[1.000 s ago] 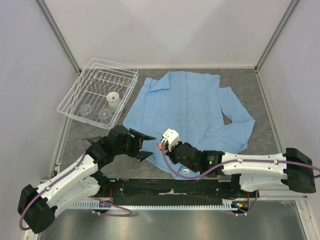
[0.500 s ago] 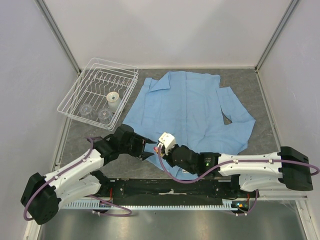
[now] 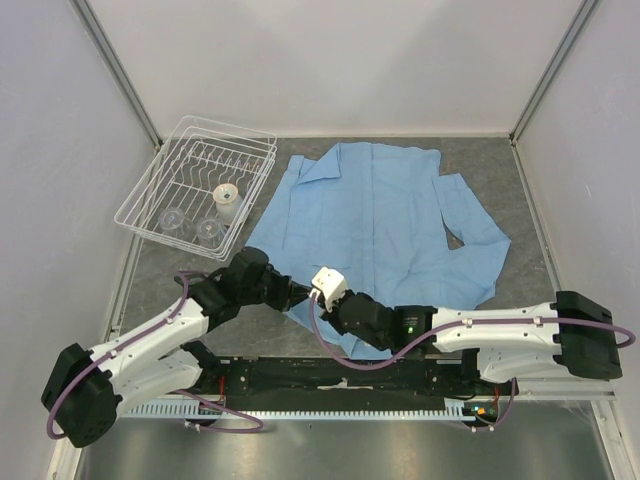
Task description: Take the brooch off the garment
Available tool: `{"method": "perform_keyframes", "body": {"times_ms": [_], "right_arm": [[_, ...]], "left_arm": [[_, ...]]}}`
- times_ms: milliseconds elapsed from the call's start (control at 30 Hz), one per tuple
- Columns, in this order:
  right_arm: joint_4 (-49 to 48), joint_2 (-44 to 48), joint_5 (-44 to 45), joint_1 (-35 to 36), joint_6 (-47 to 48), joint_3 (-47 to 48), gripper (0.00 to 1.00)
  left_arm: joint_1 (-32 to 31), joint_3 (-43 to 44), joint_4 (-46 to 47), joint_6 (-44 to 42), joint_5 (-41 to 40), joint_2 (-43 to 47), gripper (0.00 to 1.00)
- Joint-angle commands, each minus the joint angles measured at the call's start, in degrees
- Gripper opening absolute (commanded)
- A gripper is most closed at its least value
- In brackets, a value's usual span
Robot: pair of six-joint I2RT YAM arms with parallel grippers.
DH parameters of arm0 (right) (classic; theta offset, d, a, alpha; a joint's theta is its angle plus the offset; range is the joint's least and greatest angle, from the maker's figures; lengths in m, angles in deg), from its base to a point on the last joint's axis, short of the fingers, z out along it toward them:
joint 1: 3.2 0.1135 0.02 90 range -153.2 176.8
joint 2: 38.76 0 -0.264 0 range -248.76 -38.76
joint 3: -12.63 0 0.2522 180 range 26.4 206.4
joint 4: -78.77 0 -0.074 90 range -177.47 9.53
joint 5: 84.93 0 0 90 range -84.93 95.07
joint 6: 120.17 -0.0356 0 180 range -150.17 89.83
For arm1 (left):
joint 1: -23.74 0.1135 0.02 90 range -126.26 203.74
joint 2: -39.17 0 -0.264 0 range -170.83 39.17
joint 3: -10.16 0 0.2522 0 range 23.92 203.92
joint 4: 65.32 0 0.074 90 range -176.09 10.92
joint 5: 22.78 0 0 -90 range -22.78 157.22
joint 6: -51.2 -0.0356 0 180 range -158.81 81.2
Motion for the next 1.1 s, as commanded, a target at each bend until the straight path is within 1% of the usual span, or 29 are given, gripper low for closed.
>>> {"method": "perform_keyframes", "body": {"times_ms": [0,33,67,100,133,167,200,233,267,300,333,367,400,433,467,500,533,600,633,700,733,800,833,867,900,933,1000,1033,1067], "right_arm": [[3.43,0.23,6.29,0.41,-2.00,5.78,0.16],[5.80,0.40,8.66,0.41,-3.23,6.74,0.23],[9.30,1.27,9.20,0.32,-5.76,7.88,0.34],[10.73,2.07,8.51,0.23,-6.83,8.15,0.46],[11.96,3.20,7.03,-0.12,-7.71,8.33,0.52],[14.15,5.91,3.97,-0.21,-9.98,8.16,0.57],[15.13,7.59,2.63,-0.29,-11.57,7.98,0.65],[16.09,9.35,1.14,-0.47,-12.81,7.72,0.68],[17.84,13.28,-0.71,-0.56,-14.13,6.76,0.71],[18.91,15.32,-1.33,-0.65,-16.92,6.31,0.76],[19.96,17.52,-1.77,-1.08,-18.26,5.79,0.79],[21.45,21.54,-2.21,-1.52,-19.66,4.65,0.83],[22.16,23.33,-3.96,-2.13,-21.85,4.29,0.88],[22.78,24.74,-5.63,-4.23,-23.09,4.03,0.90],[23.31,26.75,-8.08,-5.55,-23.97,3.85,0.91],[23.40,27.38,-12.89,-6.96,-24.77,3.76,0.91],[23.40,27.73,-15.81,-10.45,-26.51,3.67,0.92],[22.53,27.48,-20.91,-13.90,-27.23,3.32,0.92],[22.00,27.21,-26.33,-17.57,-27.58,3.06,0.91],[19.20,26.77,-31.63,-21.11,-28.11,2.01,0.90],[17.96,26.77,-36.01,-24.34,-28.29,1.57,0.90],[15.50,26.60,-39.64,-27.26,-28.81,0.16,0.88],[14.79,26.33,-41.31,-30.50,-28.82,-0.36,0.86],[13.22,25.55,-45.77,-32.36,-29.25,-1.68,0.83],[11.99,25.28,-48.07,-34.38,-29.60,-2.56,0.77],[9.97,25.19,-50.88,-38.14,-30.22,-3.70,0.74],[2.07,25.28,-59.49,-41.94,-33.45,-8.09,0.68],[-2.31,25.36,-62.31,-44.83,-34.69,-9.58,0.67],[-9.75,26.06,-64.34,-45.46,-36.44,-12.82,0.67]], "left_arm": [[-0.29,-0.69,6.39,-3.92,-0.07,0.20,0.02],[-0.29,-1.30,8.75,-5.23,-0.77,0.47,0.02],[-0.29,-1.74,10.08,-8.12,-1.99,1.25,0.02],[-0.29,-2.27,11.66,-9.89,-2.87,1.78,0.02],[-0.29,-3.41,13.24,-11.73,-3.75,2.31,0.02],[-0.29,-4.38,19.52,-15.66,-4.46,3.19,0.02],[-0.20,-5.34,22.72,-17.79,-4.38,3.63,0.02],[-0.20,-7.35,26.49,-19.55,-4.12,3.81,0.02],[-0.20,-8.42,33.84,-22.62,-3.42,4.07,0.02],[-0.11,-9.47,38.52,-24.21,-2.63,3.64,0.02],[-0.11,-10.61,41.70,-25.71,-1.66,3.20,0.02],[-0.03,-10.54,43.82,-29.38,0.52,2.67,0.02],[-0.03,-10.02,46.19,-31.42,1.68,1.01,0.02],[-0.03,-8.97,46.91,-33.35,2.91,0.39,0.02],[-0.03,-8.70,48.40,-35.63,5.01,-0.49,0.02],[-0.03,-8.87,53.29,-35.92,5.90,-1.28,0.02],[-0.03,-10.26,57.51,-35.83,6.69,-2.51,0.02],[0.06,-11.33,63.86,-34.78,8.19,-3.48,0.02],[0.06,-11.33,67.80,-35.04,8.54,-4.53,0.02],[0.06,-10.80,69.76,-36.35,10.12,-5.24,0.02],[0.06,-10.37,71.42,-36.79,10.47,-5.50,0.02],[0.06,-10.36,72.93,-37.24,10.39,-5.77,0.02],[0.06,-10.54,73.37,-37.41,10.04,-5.86,0.02],[0.06,-10.54,74.07,-37.93,9.60,-5.77,0.02],[0.15,-10.63,74.43,-38.03,9.60,-5.86,0.02],[0.15,-11.06,75.39,-38.11,9.42,-5.86,0.02],[0.32,-11.59,77.85,-37.94,8.90,-5.86,0.02],[0.41,-12.11,78.47,-37.94,8.72,-5.86,0.02],[0.41,-12.38,79.00,-37.59,8.54,-5.86,0.02]]}}
